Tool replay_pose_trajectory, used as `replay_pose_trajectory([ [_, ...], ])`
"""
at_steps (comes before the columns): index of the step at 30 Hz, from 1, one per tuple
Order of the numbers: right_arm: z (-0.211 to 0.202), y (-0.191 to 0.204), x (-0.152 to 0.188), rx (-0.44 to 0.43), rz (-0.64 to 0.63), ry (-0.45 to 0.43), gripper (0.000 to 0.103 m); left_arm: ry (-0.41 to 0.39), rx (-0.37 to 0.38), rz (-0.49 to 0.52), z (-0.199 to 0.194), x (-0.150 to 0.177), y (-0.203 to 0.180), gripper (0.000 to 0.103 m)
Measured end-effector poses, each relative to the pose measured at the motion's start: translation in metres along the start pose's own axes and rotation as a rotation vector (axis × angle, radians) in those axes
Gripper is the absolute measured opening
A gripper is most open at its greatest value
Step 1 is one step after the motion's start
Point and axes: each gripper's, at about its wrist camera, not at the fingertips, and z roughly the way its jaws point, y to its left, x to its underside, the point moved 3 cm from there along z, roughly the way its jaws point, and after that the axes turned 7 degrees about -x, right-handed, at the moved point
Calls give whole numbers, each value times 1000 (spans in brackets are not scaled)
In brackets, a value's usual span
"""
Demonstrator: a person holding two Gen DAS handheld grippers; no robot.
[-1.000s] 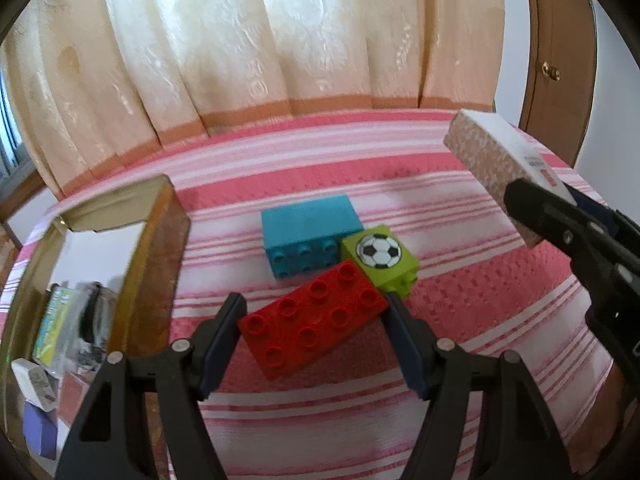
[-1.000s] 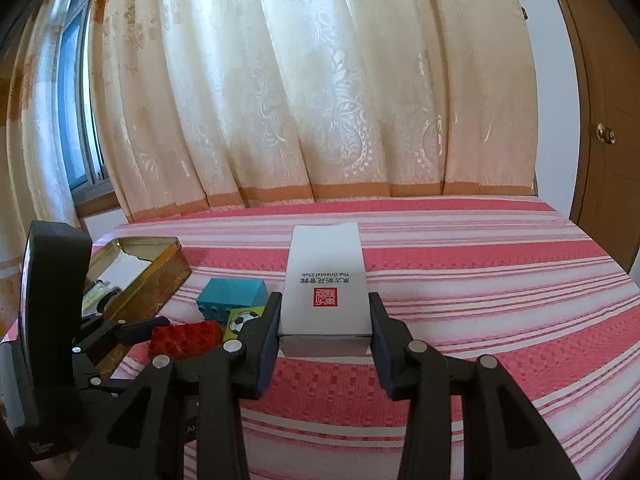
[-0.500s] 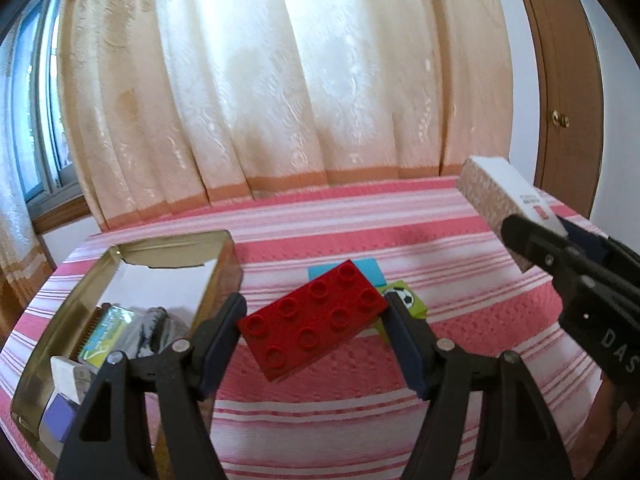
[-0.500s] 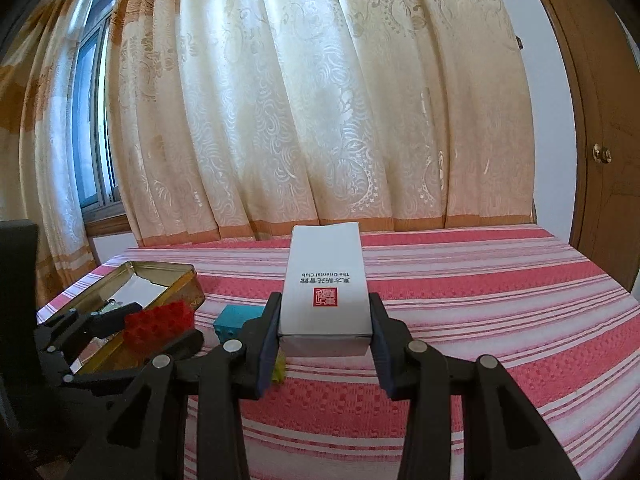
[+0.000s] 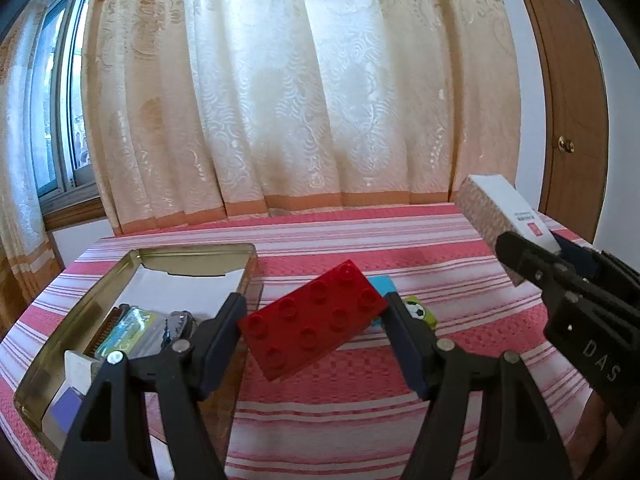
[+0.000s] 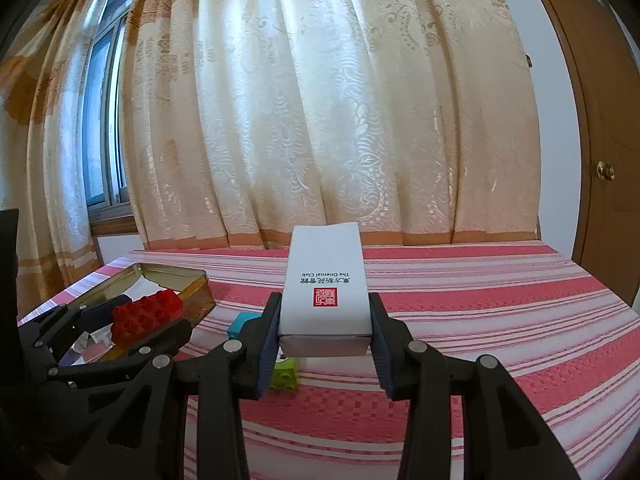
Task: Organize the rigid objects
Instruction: 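Lift the red brick and white box and carry them toward the tray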
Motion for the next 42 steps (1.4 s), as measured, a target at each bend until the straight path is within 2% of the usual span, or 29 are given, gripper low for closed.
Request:
replay_pose_trajectory([
  [24,7,41,3,-65,-47,-5,43,-37,-34,-21,-4,3,33,70],
  [42,13,60,3,-103,-63,0,43,-62,-47,-72,-8,5,61,70],
])
